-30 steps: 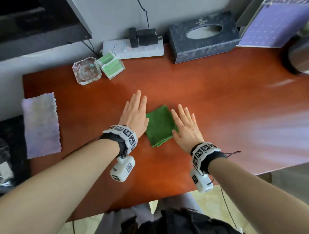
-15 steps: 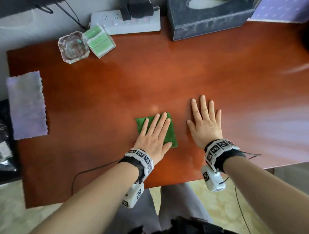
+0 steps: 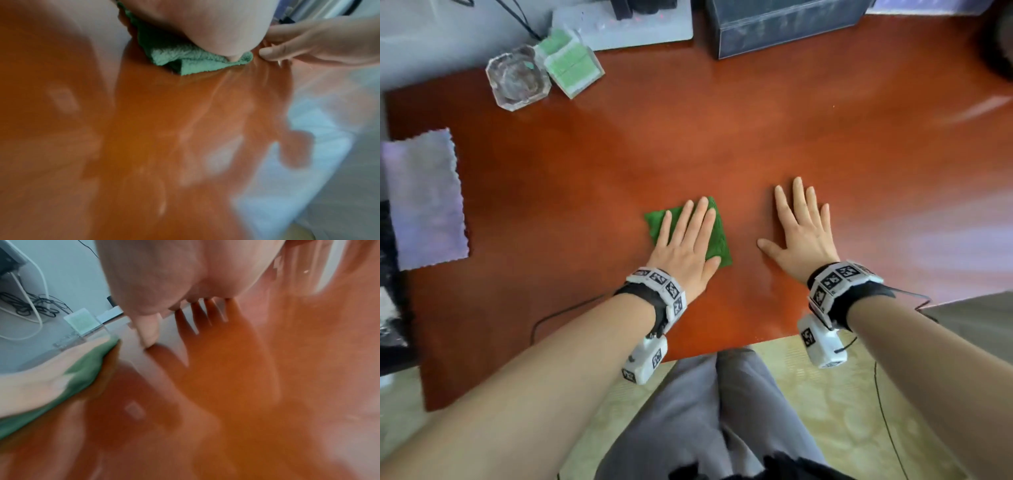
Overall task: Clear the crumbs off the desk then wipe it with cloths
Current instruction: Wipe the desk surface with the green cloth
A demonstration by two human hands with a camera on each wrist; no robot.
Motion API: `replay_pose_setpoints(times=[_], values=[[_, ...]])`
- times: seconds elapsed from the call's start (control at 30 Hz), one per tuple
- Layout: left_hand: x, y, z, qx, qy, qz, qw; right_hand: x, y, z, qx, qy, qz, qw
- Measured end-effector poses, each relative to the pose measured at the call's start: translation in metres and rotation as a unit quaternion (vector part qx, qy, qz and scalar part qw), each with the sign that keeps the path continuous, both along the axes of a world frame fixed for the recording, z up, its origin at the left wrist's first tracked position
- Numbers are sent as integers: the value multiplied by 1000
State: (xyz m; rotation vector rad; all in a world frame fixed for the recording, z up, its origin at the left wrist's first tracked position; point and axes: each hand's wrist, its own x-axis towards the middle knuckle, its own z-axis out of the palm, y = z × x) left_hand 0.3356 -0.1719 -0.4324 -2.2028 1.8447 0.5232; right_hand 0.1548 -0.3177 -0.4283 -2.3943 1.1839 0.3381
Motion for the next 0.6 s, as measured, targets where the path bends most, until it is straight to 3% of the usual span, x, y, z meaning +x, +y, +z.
replay_pose_setpoints(times=[0.2,0.6], values=[[-18,34,-4,22,10,-14,1000,-11,3,5,17,62,54,996],[-21,-10,-10,-26,-12,0,1000,-5,3,5,40,82,36,995]])
